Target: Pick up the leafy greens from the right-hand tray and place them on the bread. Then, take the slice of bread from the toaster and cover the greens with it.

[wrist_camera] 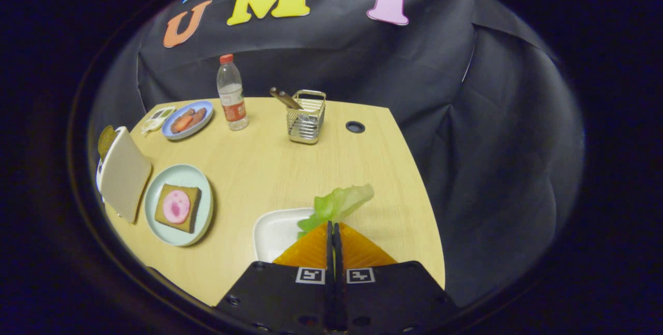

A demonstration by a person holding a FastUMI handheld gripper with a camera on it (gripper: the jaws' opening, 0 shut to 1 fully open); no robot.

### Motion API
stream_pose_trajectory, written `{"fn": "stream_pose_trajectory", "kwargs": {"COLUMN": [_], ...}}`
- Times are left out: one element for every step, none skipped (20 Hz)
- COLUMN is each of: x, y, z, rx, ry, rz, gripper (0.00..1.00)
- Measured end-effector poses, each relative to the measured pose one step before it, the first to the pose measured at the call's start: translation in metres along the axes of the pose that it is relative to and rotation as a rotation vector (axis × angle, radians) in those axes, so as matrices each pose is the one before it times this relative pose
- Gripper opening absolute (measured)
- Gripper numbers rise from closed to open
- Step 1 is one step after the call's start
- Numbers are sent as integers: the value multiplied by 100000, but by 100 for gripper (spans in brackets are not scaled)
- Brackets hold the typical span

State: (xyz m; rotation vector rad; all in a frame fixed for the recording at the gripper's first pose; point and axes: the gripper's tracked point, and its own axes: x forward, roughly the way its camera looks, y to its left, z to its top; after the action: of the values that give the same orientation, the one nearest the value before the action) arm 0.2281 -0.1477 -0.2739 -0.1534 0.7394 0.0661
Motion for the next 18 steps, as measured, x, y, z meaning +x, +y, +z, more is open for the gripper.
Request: {"fn": "stream_pose_trajectory", "kwargs": {"x": [-865,-944,-719,-712,-622,-530,-454,-170,-270,-101,-202,-229,-91,94,56,189,51,175], "y": [681,810,996,1117,1156,1130,1183,1339,1461,1503,1451,1747,1867,1527,1805,1748,1677,1468], "z": [387,480,390,336,339,169,296,71,-66,-29,222,82,268,71,-10,179,661,475], "rx": [234,-254,-567,-679,-792,-1089,-917,-566,-638,-643,-547,-641,-866,-643,-397,-553,-357,-257], "ry": [-1191,-1296,-2002,-1530,-1162,-886,-677,-454,572,171,-61,-25,-125,288,1347,795,-408,-268], "rz": [504,-87,63,325,315,603,296,332,887,622,627,1538,1567,1333,2133,1695,1783,1750], "gripper": [0,0,0,0,0,0,0,0,0,0,0,0,0,0,0,0,0,0]}}
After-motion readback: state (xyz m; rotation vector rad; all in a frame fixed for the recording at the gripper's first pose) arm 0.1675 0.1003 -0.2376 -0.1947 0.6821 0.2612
